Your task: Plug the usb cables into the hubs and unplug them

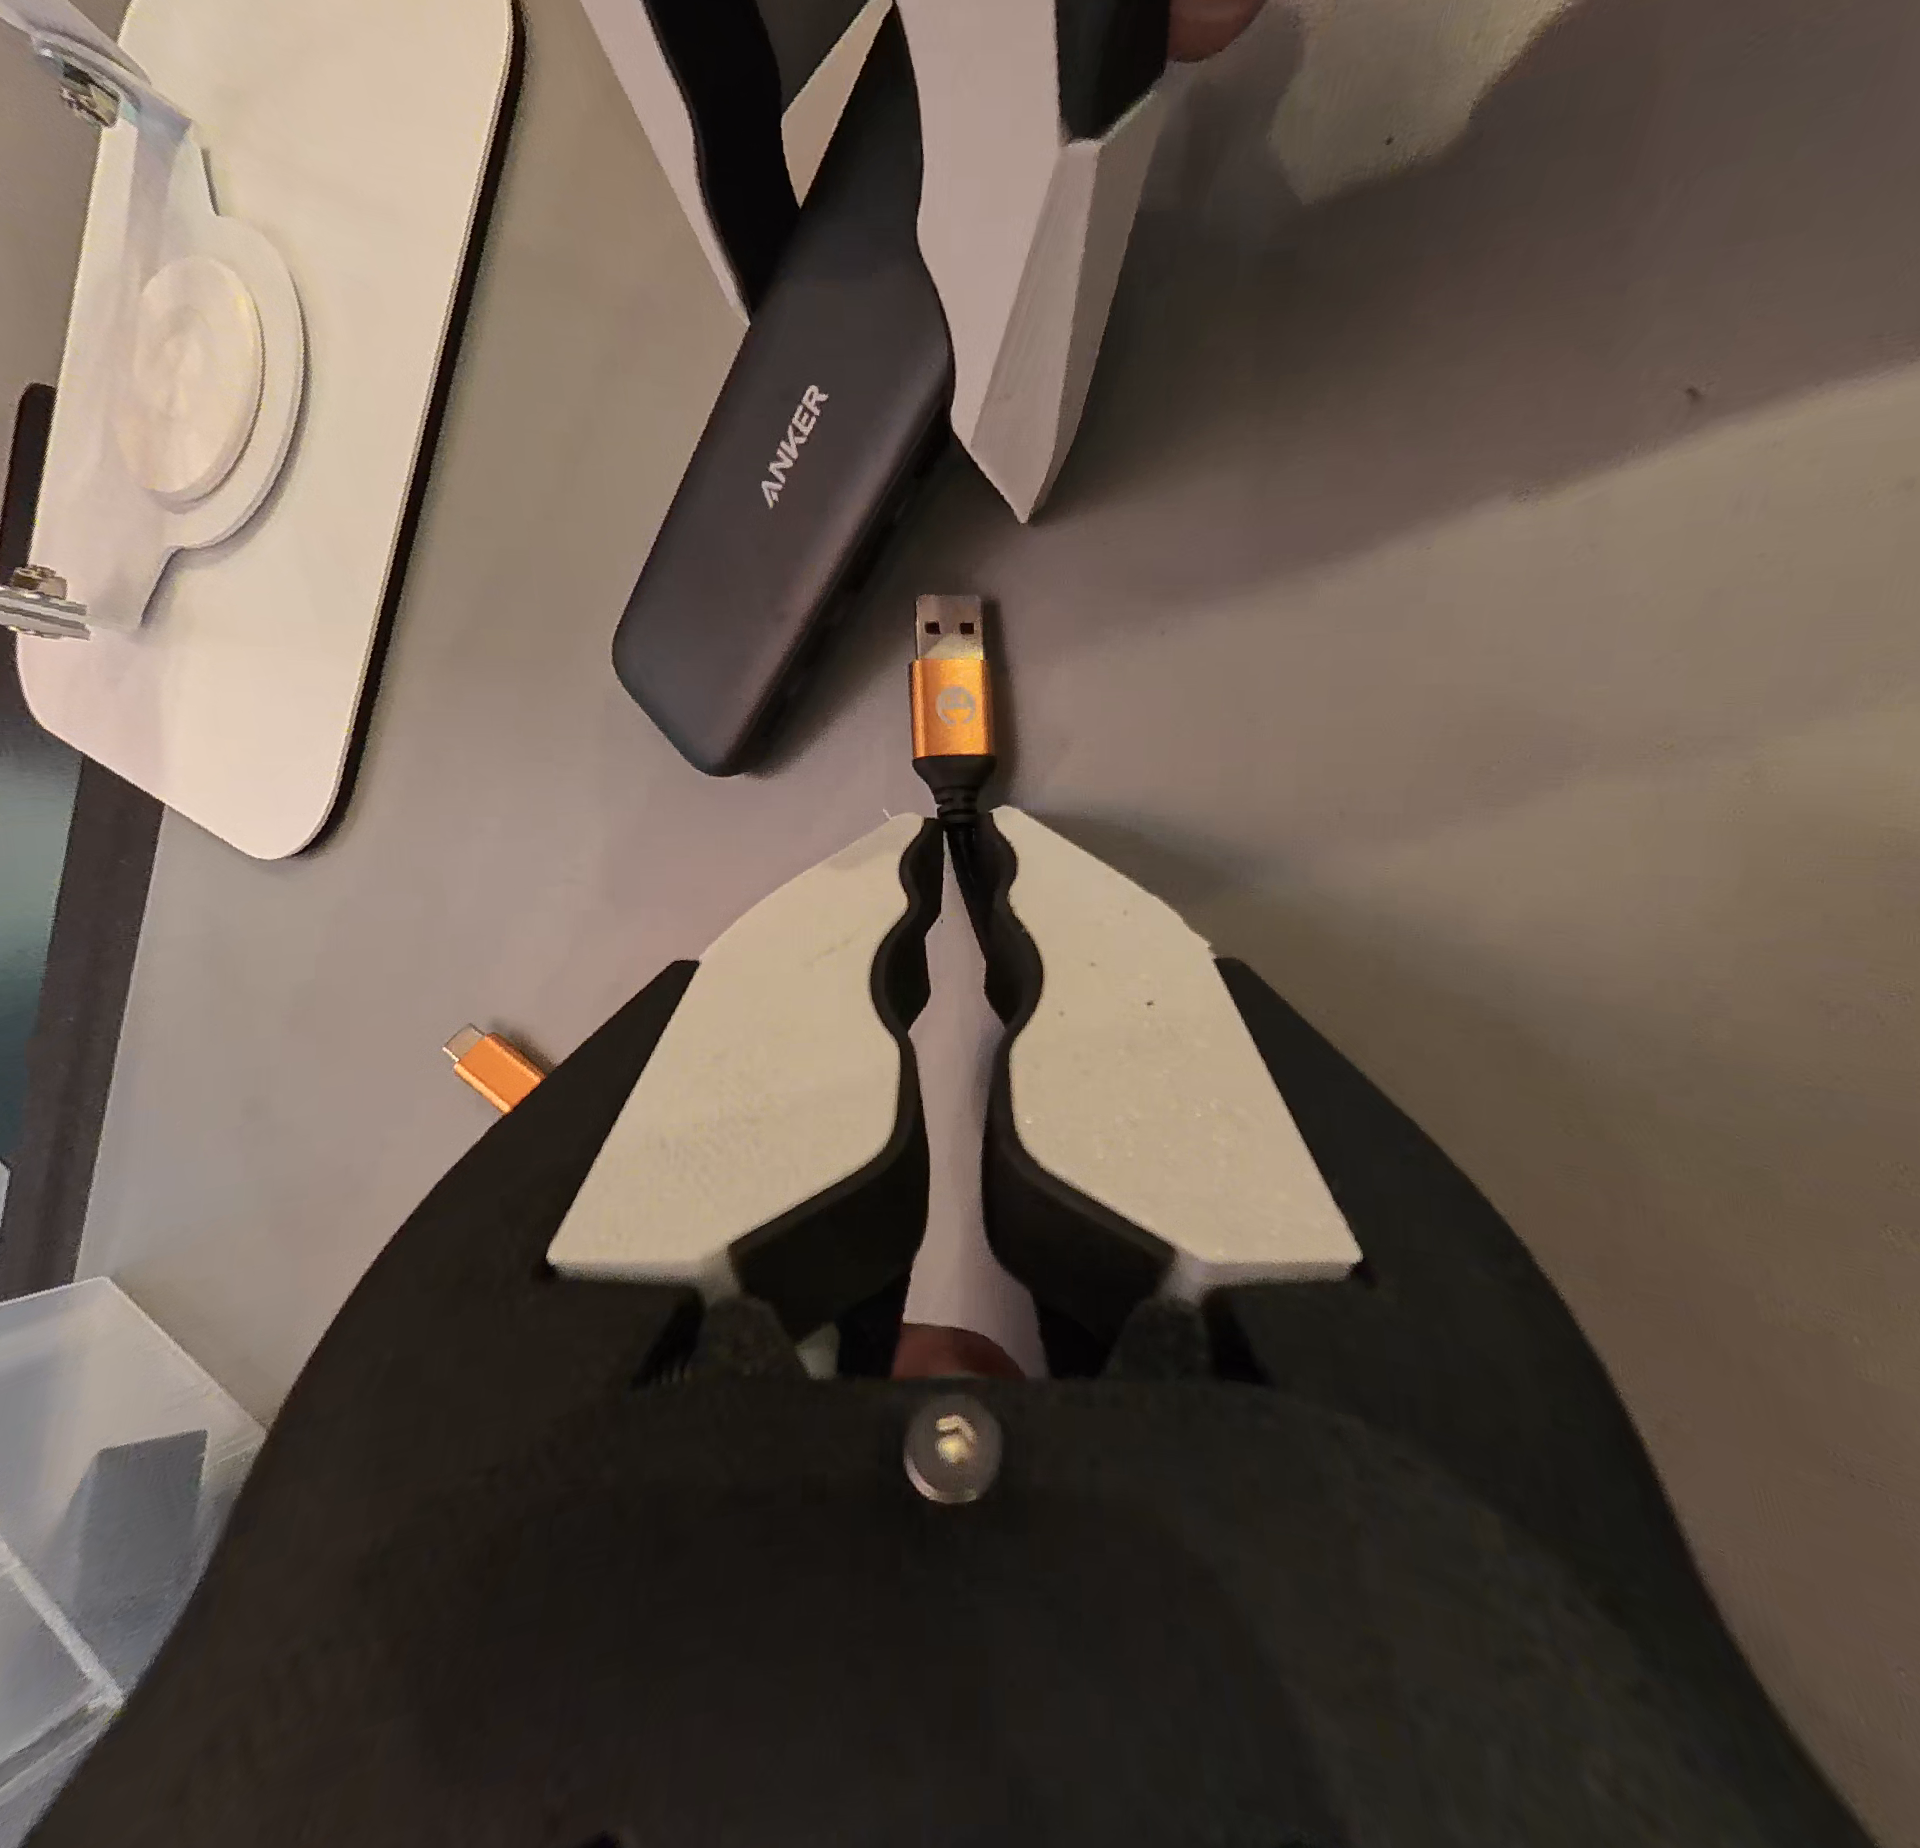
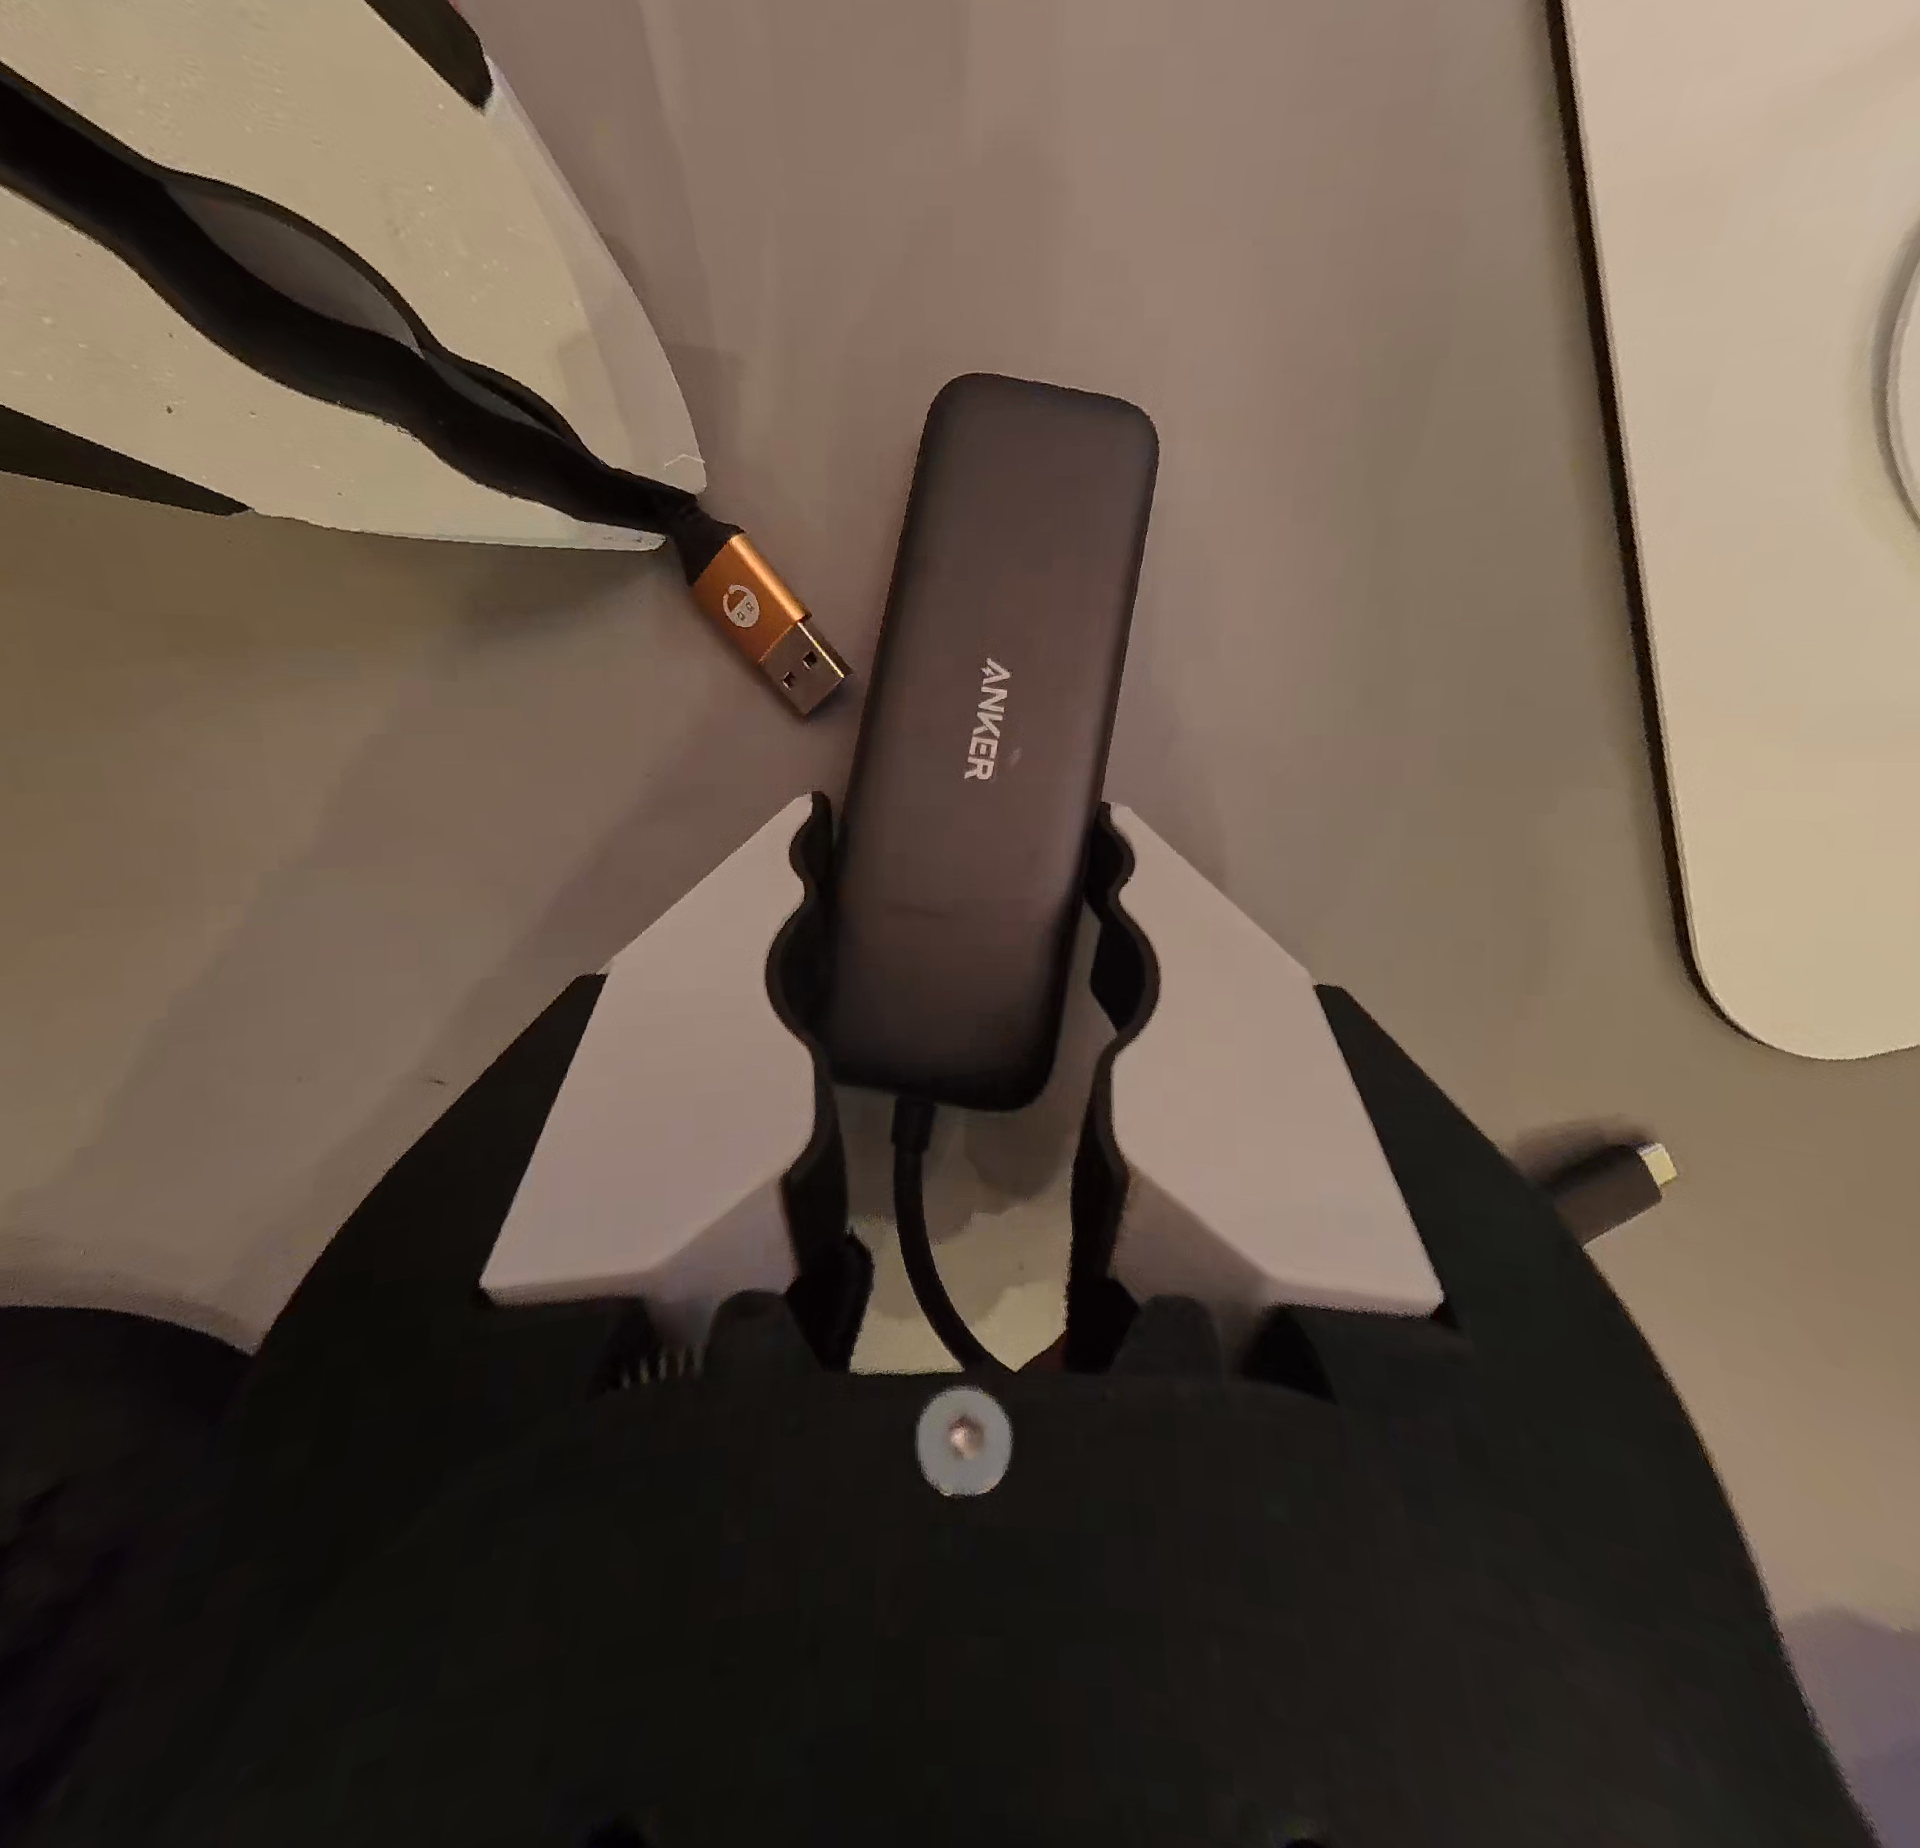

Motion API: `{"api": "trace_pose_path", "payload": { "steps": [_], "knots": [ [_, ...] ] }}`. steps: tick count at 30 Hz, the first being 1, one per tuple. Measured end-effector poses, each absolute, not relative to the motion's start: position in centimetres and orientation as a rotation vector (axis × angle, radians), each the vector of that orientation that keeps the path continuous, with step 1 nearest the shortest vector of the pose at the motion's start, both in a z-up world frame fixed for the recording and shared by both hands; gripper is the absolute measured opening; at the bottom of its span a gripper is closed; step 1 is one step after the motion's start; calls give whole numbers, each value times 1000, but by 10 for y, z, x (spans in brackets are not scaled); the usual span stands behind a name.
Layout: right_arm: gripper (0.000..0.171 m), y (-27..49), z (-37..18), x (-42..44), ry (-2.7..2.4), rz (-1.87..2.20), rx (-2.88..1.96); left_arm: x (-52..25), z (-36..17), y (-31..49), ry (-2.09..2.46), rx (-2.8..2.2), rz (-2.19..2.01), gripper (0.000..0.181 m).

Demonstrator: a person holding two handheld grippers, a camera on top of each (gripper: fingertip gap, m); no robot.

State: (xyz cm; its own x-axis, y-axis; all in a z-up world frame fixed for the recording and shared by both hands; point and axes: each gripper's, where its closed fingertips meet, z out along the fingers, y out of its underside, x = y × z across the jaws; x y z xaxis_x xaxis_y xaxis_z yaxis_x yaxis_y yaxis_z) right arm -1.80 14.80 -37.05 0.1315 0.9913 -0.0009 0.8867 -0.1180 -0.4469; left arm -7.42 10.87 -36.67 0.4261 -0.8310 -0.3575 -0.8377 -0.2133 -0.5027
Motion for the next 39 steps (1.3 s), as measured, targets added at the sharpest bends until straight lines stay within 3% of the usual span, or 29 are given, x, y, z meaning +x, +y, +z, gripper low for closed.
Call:
{"api": "trace_pose_path", "payload": {
  "steps": [15, 19, 28, 35, 39],
  "knots": [
    [45, 145, -368, -20, -1723, 488, -1996, -78, -361, 105, 1389, -2048, -19, 5],
    [52, 139, -328, -32, -1668, 497, -1675, -78, -348, 103, 1337, -2075, -163, 5],
    [24, 101, -286, -53, -1763, 479, -1128, -70, -296, 94, 1329, -2031, -421, 5],
    [9, 110, -279, -58, -1798, -106, -768, -60, -280, 86, 1280, -2076, -576, 5],
    [4, 110, -266, -57, -1710, -155, -737, -58, -268, 88, 1213, -2051, -661, 5]
  ]
}}
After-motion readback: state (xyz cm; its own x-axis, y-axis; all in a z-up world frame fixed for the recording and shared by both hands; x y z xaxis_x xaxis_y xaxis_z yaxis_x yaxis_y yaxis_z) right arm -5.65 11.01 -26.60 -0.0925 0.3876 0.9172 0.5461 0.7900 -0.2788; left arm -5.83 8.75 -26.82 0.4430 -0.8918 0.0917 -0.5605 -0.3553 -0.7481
